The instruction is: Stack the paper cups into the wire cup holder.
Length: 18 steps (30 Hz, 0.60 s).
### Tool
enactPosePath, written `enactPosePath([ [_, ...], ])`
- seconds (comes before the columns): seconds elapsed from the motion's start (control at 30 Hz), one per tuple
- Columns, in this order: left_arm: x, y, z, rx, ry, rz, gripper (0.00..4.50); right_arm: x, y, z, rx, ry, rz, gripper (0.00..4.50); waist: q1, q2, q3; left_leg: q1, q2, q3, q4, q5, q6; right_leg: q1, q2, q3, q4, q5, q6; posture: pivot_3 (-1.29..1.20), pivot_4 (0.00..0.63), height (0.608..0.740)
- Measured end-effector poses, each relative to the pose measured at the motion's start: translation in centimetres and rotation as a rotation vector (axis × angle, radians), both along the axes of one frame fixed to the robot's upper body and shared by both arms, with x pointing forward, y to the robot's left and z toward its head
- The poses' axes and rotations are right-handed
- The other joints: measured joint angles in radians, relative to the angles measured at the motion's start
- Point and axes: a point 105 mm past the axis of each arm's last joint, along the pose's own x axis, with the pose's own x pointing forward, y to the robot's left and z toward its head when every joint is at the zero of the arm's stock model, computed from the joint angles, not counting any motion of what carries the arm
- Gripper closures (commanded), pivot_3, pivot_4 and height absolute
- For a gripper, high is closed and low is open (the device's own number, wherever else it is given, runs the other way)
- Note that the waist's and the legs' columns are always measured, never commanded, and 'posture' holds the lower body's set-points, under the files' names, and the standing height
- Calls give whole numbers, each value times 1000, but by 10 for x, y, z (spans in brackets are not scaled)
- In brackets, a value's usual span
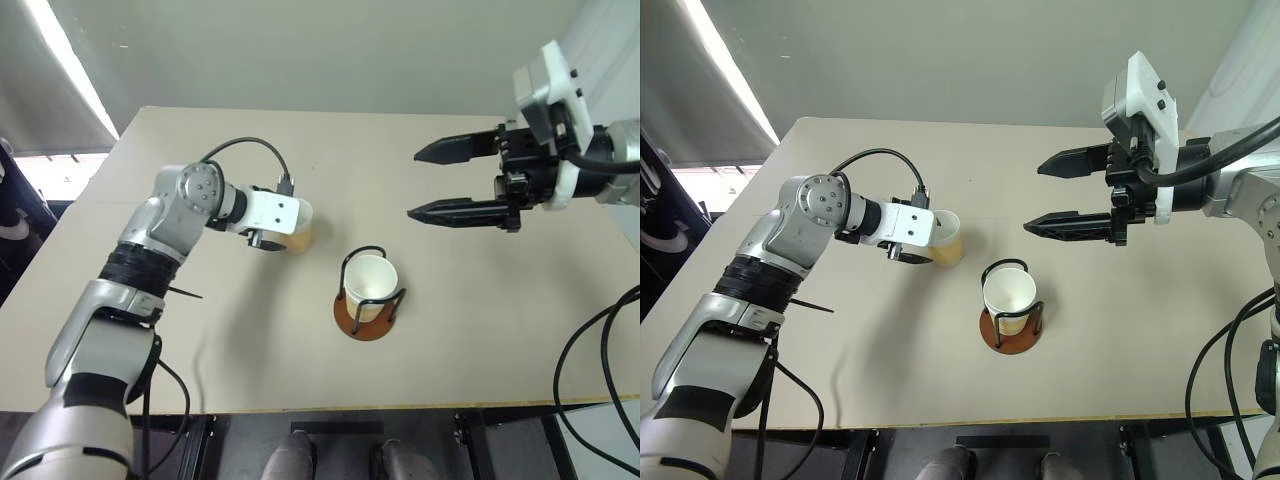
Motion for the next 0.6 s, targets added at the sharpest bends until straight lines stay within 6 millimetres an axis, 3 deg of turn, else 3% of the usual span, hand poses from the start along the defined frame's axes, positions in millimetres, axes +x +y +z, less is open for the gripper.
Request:
enactPosePath([
  [0.2,3,-4,-12,7,27,-6,4316,0,0,-1,0,2,-2,359,0,0,0,0,0,0,0,0,0,-1,0,0,0,0,0,0,150,740],
  [0.23,4,-4,-12,6,29,-3,4457,1,-1,-1,0,4,-2,359,0,0,0,0,0,0,0,0,0,-1,0,0,1,0,0,0,150,740],
  [0.47,-5,-5,-6,-3,93,-37,4457,2,-2,-3,5,17,-10,359,0,0,0,-1,0,0,0,0,0,-1,0,0,1,0,0,0,150,740],
  [0.6,-16,-1,9,-11,105,-69,4457,9,-9,-8,15,31,-37,359,0,0,0,-2,0,0,1,0,0,-2,0,0,1,0,0,0,150,740],
])
